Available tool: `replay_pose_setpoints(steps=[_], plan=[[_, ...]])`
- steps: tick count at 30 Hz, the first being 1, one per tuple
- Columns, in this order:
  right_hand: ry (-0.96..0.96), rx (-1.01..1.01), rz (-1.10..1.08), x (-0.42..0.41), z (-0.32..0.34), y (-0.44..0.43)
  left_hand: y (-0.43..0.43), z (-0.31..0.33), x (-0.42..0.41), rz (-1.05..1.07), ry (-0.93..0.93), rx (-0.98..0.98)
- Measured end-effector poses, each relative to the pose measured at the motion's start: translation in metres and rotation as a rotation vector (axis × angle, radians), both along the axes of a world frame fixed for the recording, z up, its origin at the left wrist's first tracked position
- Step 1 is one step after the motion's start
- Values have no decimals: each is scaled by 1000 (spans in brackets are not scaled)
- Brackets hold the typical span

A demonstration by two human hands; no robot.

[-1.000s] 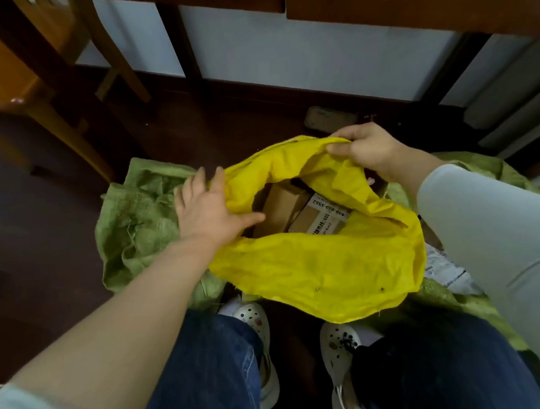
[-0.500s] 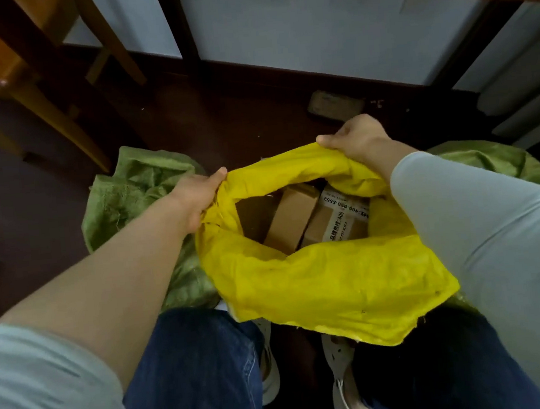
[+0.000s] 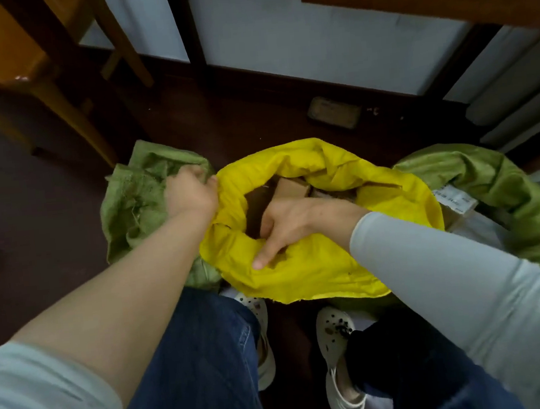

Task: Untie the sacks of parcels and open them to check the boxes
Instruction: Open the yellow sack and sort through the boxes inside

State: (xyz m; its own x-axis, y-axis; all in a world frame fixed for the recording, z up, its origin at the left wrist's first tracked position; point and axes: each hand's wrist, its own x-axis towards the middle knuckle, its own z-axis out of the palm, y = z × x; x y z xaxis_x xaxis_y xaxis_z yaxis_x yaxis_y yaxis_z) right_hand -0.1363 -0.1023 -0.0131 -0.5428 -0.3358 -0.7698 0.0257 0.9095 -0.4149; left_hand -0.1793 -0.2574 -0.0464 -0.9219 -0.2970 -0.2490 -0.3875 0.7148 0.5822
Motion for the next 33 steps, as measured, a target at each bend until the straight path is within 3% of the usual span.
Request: replay_pose_setpoints(steps=[3, 6, 9, 12, 14, 17, 20, 22, 24, 30, 33], plan=[[70, -21, 50, 12, -4, -6, 9, 26, 36, -319, 40, -361], [271, 15, 71, 23, -2, -6, 29, 37, 57, -432, -217, -479], [442, 28, 110, 42, 6, -10, 36, 28, 56, -302, -436, -107], [566, 19, 105, 62, 8, -8, 38, 10, 52, 39, -428, 355], [581, 38, 29, 72, 7, 0, 37, 5, 50, 284, -431, 626], [452, 217, -165, 81, 3, 17, 31, 11, 50, 475, -517, 943], [421, 391, -439, 92, 3, 29, 23, 17, 45, 650, -626, 1033], [591, 556, -315, 100, 3, 34, 20, 22, 41, 758, -635, 1065], [626, 580, -238, 106, 2, 34, 22, 26, 38, 872, -535, 1122], [297, 544, -397, 107, 2, 40, 26, 31, 43, 946, -450, 1153], [103, 440, -649, 104, 2, 40, 24, 23, 45, 954, -431, 1209]])
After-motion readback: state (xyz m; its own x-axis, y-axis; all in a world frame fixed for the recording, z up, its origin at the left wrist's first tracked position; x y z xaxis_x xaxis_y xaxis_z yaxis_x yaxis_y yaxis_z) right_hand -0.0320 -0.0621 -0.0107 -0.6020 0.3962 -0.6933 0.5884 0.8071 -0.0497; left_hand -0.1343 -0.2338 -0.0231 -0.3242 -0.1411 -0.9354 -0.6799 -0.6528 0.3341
